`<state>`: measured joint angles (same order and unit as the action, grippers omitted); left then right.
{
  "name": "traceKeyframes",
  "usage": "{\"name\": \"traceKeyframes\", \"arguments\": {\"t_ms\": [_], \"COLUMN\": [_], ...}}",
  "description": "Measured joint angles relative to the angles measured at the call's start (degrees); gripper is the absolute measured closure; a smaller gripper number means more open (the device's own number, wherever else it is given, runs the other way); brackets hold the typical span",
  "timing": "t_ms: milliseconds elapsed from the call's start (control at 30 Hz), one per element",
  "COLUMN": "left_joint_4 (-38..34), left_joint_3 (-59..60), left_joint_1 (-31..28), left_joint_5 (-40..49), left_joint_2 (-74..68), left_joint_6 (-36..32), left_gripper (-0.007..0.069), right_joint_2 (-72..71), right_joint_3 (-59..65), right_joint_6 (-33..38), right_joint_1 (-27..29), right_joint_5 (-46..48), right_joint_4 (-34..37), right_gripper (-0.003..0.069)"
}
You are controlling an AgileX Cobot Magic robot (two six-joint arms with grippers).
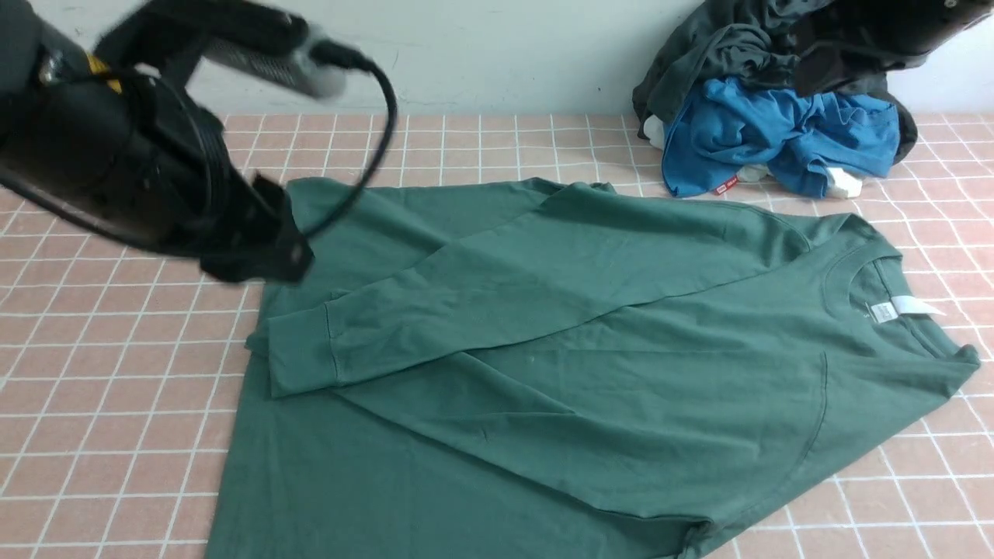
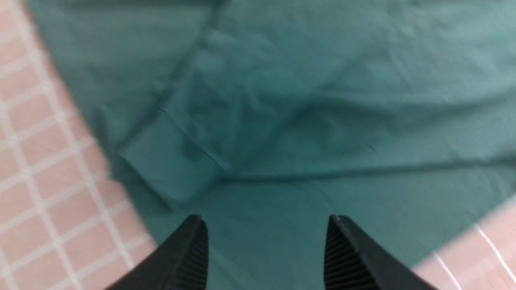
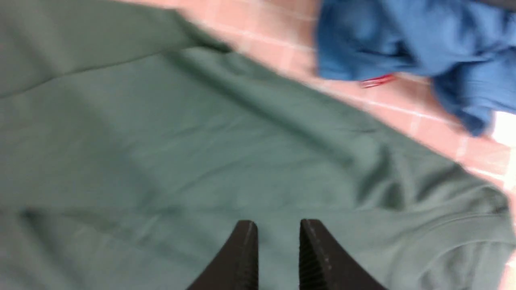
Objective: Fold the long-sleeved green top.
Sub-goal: Use both arms simultaneously to clamp the lower edge of the clothing fabric
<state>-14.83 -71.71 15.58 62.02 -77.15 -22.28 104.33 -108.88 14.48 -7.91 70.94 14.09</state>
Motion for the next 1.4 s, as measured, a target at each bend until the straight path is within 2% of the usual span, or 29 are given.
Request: {"name": "traceKeyframes", "arguments": {"t_ms": [100,167,200,300,333,433,567,667,867,1000,1133,1400], "left_joint_4": [-1.2,-0.7,1.3,5.0,5.5,8.7,10.0,12.8,16.1,18.5,24.4,30.4], "left_joint_3": [6.8,9.8,14.4,21.6,22.6,30.6,37.6,39.8,40.3,40.3,40.3,40.3], "left_joint_1": [4.4,5.6,7.7,9.9,10.0,10.1,10.1,10.1,10.2,10.3,10.3,10.7], "left_joint_5": [1.0,0.2,-1.7,-5.4,-6.0,-14.4,-24.0,-25.3,-25.8,-25.9,-27.8,-31.1], "left_joint_2": [0.3,-0.1,-0.5,-0.6,-0.6,-0.6,-1.2,-3.4,-5.8,-5.8,-6.1,-6.1], "left_joint_6": [-3.9,-5.6,-8.5,-15.2,-15.7,-22.9,-28.4,-30.3,-28.5,-21.9,-14.3,-3.5], "left_gripper": [0.0257,0.0257,0.0257,0.0242,0.0238,0.0206,0.0194,0.0194,0.0225,0.0323,0.0448,0.0592], "right_joint_2": [-8.6,-10.8,-14.0,-17.0,-17.3,-17.9,-18.1,-18.1,-18.2,-18.2,-18.2,-18.2], "right_joint_3": [14.7,20.9,29.7,40.4,41.0,47.2,46.9,46.3,46.3,46.3,46.3,46.3], "right_joint_6": [2.1,2.9,4.2,7.5,7.7,10.6,11.4,11.7,12.3,12.5,12.5,12.5], "right_joint_1": [-7.1,-9.8,-13.0,-17.8,-18.0,-20.9,-22.3,-22.3,-22.3,-22.3,-22.3,-22.3], "right_joint_5": [-0.1,-0.6,-3.2,-8.0,-8.5,-10.8,-11.5,-11.7,-12.2,-12.5,-13.1,-14.2], "right_joint_4": [1.0,1.1,1.1,1.1,1.1,1.4,3.0,5.0,7.0,7.3,7.3,7.3], "right_gripper": [0.0585,0.0600,0.0617,0.0638,0.0639,0.0646,0.0646,0.0646,0.0646,0.0646,0.0646,0.0646]}}
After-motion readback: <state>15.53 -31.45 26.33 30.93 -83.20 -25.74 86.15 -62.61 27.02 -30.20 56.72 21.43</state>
